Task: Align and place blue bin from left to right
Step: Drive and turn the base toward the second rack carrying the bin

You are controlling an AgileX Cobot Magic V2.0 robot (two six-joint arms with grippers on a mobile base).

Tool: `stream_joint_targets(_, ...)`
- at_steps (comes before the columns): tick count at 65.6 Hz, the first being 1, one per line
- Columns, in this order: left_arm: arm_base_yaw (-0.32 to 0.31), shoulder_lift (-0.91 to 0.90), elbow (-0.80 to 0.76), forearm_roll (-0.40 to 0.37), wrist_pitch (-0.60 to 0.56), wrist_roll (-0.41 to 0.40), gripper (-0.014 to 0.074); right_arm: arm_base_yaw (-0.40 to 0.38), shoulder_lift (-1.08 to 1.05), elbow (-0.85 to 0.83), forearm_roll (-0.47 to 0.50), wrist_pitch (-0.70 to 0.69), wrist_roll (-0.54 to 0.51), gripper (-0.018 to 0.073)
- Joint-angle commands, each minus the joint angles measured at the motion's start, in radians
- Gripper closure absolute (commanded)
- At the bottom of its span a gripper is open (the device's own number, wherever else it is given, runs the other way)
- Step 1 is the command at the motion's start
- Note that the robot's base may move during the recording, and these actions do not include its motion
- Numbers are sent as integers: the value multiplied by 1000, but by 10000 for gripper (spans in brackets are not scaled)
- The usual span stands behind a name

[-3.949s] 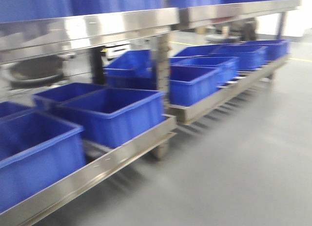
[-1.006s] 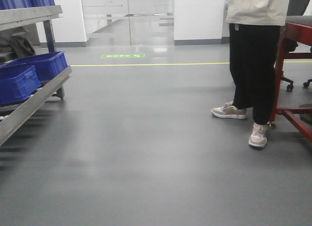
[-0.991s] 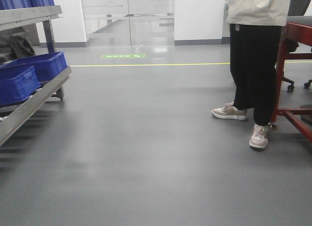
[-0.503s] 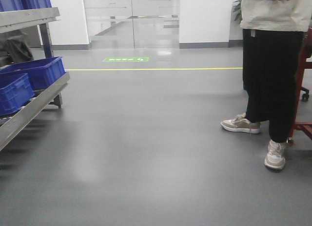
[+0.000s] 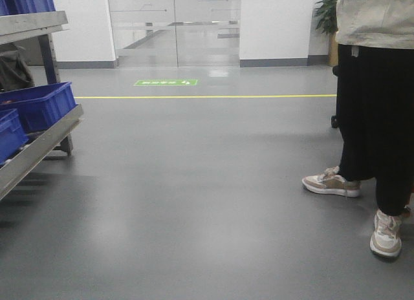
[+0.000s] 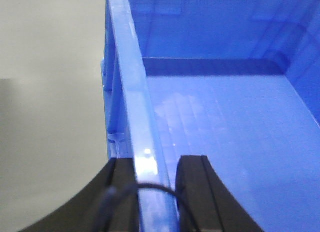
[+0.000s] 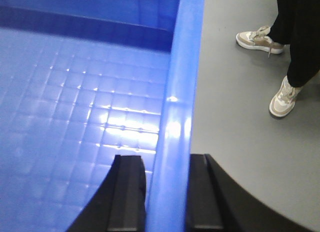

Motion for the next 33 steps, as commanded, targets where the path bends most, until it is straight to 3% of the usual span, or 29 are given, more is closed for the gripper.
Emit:
stream_joint_targets(1, -7, -27, -15, -30, -96, 22, 707, 4, -19, -11, -8, -112, -26, 712)
stream_joint_targets(33, -7, -27, -15, -30, -96, 22, 707, 4, -19, -11, -8, -112, -26, 712)
